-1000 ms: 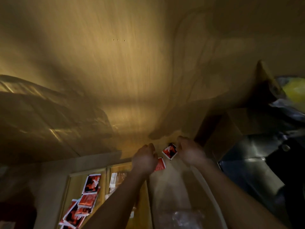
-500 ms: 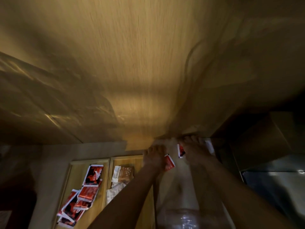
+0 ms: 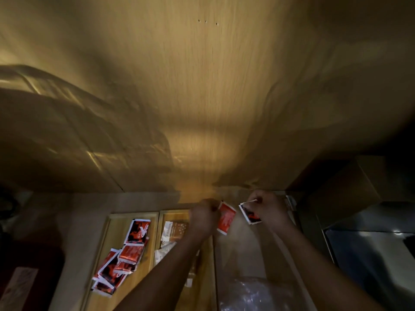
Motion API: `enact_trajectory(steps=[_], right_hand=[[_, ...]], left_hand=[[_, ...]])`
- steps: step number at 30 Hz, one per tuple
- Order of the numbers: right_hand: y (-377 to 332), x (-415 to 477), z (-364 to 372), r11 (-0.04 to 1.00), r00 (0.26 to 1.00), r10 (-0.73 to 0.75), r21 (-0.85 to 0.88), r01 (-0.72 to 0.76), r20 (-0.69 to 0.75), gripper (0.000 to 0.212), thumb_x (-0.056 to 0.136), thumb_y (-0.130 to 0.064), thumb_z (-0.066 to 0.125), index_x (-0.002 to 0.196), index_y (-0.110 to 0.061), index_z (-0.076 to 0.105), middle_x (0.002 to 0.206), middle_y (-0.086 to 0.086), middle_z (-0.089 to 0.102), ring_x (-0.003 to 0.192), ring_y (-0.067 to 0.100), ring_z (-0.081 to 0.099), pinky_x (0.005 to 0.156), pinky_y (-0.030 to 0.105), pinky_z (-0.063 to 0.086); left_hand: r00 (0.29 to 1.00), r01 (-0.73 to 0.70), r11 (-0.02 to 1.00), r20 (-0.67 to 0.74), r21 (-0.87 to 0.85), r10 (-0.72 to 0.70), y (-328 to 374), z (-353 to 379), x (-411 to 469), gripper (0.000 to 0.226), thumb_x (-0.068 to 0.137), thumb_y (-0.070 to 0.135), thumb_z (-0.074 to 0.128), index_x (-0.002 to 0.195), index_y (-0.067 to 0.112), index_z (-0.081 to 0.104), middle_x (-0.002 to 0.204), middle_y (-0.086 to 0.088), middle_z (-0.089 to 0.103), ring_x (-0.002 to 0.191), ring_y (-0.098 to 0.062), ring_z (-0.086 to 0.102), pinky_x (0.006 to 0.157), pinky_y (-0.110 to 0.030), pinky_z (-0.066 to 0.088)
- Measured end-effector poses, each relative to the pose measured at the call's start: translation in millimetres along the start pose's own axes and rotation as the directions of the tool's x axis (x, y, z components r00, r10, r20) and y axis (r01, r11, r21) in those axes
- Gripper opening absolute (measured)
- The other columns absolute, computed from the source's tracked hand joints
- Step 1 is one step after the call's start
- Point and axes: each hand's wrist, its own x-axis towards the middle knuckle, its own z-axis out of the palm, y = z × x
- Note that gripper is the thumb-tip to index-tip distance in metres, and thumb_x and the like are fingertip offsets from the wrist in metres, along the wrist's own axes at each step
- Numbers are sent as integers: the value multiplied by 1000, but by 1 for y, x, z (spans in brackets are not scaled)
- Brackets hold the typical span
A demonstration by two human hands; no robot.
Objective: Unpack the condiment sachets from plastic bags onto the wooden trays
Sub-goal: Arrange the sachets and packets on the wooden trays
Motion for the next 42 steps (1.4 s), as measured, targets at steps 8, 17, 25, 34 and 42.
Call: enact_trajectory(steps=[8, 17, 25, 34, 42], right_hand=[[-46, -48, 39, 919, 991, -8, 392, -45, 131, 33, 82, -4, 63, 56, -11, 43, 26, -1, 45, 19, 6, 32, 27, 14, 21], [-64, -125, 158, 941, 902, 8, 301, -153, 431, 42, 81, 7, 61, 50, -10, 40, 35, -2, 44, 24, 1, 39, 29, 15, 31], [-52, -164, 215, 999, 890, 8, -47, 15, 455, 31, 82, -19, 63, 57, -23, 43, 68, 5, 59, 71, 20, 56, 63, 30, 40], [-67, -170, 202, 830, 879, -239, -383, 405, 413, 23, 92, -27, 45, 103, -10, 55, 106, 10, 66, 97, 24, 62, 56, 25, 32], [-61, -132, 141, 876, 963, -98, -437, 203, 252, 25, 90, -27, 42, 103, -17, 60, 109, 8, 68, 102, 27, 62, 78, 32, 46]], left_hand=[[972, 69, 848, -155, -526, -175, -53, -72, -71, 16, 82, 3, 64, 67, 5, 57, 62, -12, 50, 53, -18, 47, 50, -22, 38], [857, 176, 769, -289, -615, -427, -138, -123, -128, 35, 83, 7, 64, 54, 13, 45, 44, -5, 47, 27, -10, 39, 33, -15, 28], [775, 376, 778, -289, -503, -561, -179, -114, -139, 28, 84, 7, 62, 58, 14, 52, 56, -7, 56, 51, -19, 51, 42, -18, 37], [823, 459, 873, -449, 163, -348, -160, -127, -149, 25, 88, 37, 51, 99, 15, 59, 105, -12, 66, 100, -32, 62, 73, -33, 44], [931, 35, 920, -346, 390, 112, -100, -94, -105, 32, 89, 40, 47, 106, 16, 58, 109, -8, 65, 103, -28, 61, 81, -37, 48]])
